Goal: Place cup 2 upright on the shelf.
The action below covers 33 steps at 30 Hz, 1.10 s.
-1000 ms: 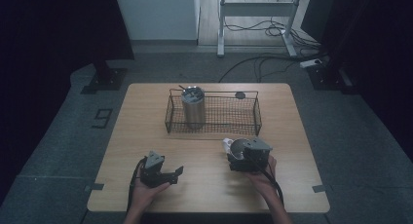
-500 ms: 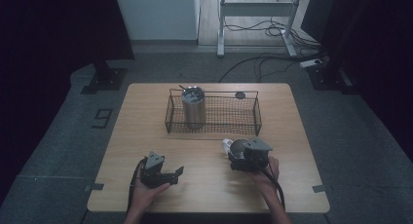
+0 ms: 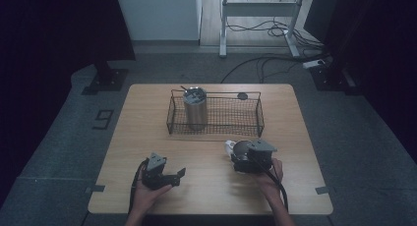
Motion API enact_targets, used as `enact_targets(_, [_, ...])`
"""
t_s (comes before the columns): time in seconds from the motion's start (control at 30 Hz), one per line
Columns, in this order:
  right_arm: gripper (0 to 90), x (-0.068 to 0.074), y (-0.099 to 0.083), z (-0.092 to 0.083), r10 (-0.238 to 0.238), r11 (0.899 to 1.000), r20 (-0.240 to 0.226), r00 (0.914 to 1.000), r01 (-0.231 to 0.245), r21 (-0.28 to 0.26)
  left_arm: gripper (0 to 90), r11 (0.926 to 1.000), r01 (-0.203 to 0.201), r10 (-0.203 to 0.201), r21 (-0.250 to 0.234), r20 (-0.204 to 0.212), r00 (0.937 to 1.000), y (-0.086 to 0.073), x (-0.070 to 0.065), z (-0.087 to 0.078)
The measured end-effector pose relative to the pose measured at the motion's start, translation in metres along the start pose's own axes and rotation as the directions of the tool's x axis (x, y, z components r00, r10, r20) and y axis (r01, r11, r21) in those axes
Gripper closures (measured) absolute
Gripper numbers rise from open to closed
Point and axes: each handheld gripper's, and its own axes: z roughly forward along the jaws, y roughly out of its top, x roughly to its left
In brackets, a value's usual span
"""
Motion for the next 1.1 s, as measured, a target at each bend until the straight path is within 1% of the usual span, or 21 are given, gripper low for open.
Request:
enact_targets(0.1, [5.7, 0.0, 0.0, -0.001, -0.003, 1.0, 0.001, 1.0, 0.003, -0.003, 12.1, 1.0, 0.001, -0.001, 0.009, 0.0, 1.0, -0.001, 0.001, 0.001])
enact_targets(0.3, [5.7, 0.0, 0.001, -0.003, -0.014, 1.0, -0.002, 0.9999, 0.014, -0.001, 12.2, 1.0, 0.001, -0.001, 0.001, 0.0, 1.0, 0.0, 0.0, -0.001])
enact_targets(0.43, [5.7, -0.001, 0.001, -0.005, -0.018, 1.0, -0.007, 0.9998, 0.018, 0.002, 12.3, 1.0, -0.002, 0.002, 0.007, 0.002, 1.0, 0.0, -0.001, 0.0])
enact_targets(0.63, [5.8, -0.002, 0.004, -0.01, -0.013, 1.0, -0.002, 0.9999, 0.013, -0.026, 12.3, 0.9998, -0.006, 0.006, 0.018, 0.005, 1.0, -0.001, -0.001, 0.002])
enact_targets(0.87, [5.8, -0.005, 0.008, -0.017, 0.001, 0.999, -0.034, 0.9994, -0.003, -0.039, 12.3, 0.9999, 0.004, -0.004, 0.016, 0.004, 1.0, 0.0, 0.001, 0.0])
enact_targets(1.03, [5.8, -0.008, 0.013, -0.022, 0.015, 0.999, -0.037, 0.9992, -0.017, -0.048, 12.6, 0.9998, 0.005, -0.005, 0.018, 0.006, 1.0, 0.0, 0.003, 0.0])
enact_targets(1.1, [5.8, -0.01, 0.015, -0.026, 0.022, 0.998, -0.03, 0.9993, -0.024, -0.058, 12.8, 0.9998, 0.008, -0.008, 0.019, 0.009, 0.9999, 0.0, 0.004, 0.0])
